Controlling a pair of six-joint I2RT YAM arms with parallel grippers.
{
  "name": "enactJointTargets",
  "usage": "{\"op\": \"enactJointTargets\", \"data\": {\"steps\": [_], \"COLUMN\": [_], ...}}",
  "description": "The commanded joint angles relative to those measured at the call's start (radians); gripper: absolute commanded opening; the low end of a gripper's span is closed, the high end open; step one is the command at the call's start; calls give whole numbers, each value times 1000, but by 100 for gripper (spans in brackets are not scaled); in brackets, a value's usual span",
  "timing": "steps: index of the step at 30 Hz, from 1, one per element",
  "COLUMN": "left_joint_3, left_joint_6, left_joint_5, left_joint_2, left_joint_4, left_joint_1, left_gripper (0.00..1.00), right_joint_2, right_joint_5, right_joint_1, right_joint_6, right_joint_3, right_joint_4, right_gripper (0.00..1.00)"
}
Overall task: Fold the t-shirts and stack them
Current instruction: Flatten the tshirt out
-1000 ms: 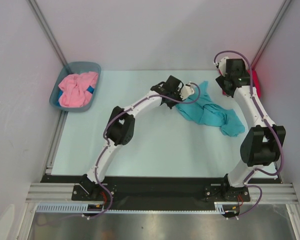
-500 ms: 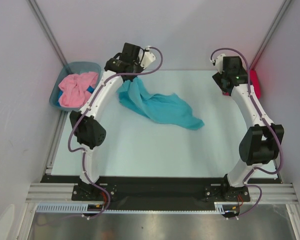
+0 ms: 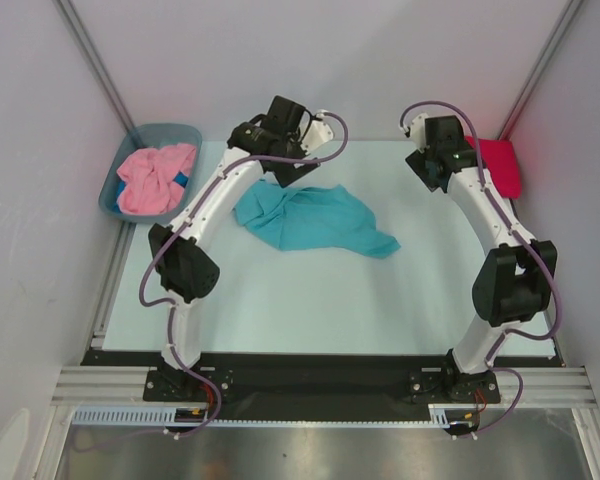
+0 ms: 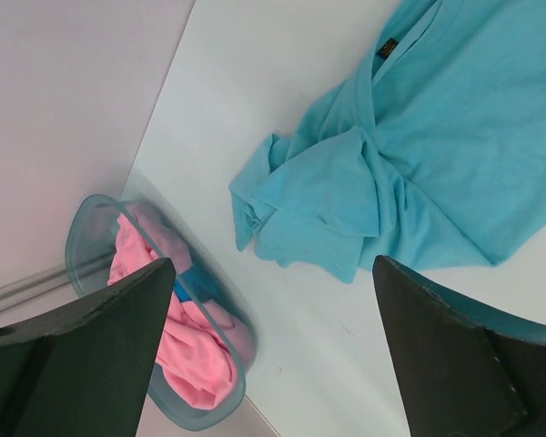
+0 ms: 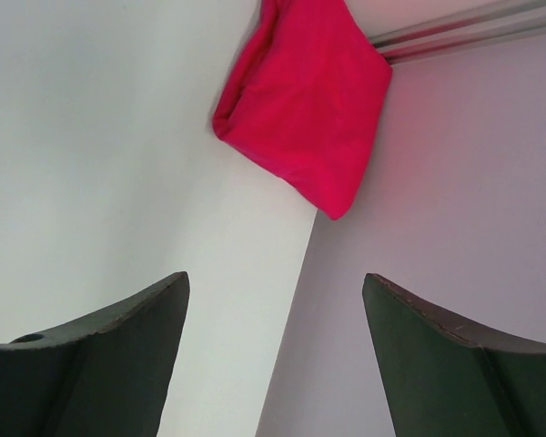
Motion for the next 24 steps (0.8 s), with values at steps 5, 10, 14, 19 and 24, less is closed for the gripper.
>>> {"op": "enactJointTargets", "data": {"steps": [5, 10, 14, 19, 24], "left_joint_3": [12, -28, -103, -139, -216], "left_joint_6": [-30, -178, -192, -175, -90], "left_joint_5": [-36, -101, -119, -90, -88], "left_joint_2": [32, 29, -29, -86, -164], "left_joint_4": [28, 103, 145, 151, 183], "left_joint_1": [15, 65, 99, 153, 164], "left_gripper": [93, 91, 89, 89, 89], "right_joint_2": [102, 211, 288, 441, 567], "right_joint_5": [-177, -359, -405, -439, -479], "right_joint_1": [3, 27, 75, 124, 184], "right_joint_6": [155, 262, 288, 315, 325], "right_joint_3": [107, 233, 336, 490, 587], "right_joint_4": [-159, -275, -269, -255, -246], "right_gripper": [76, 56, 24, 22, 21]}}
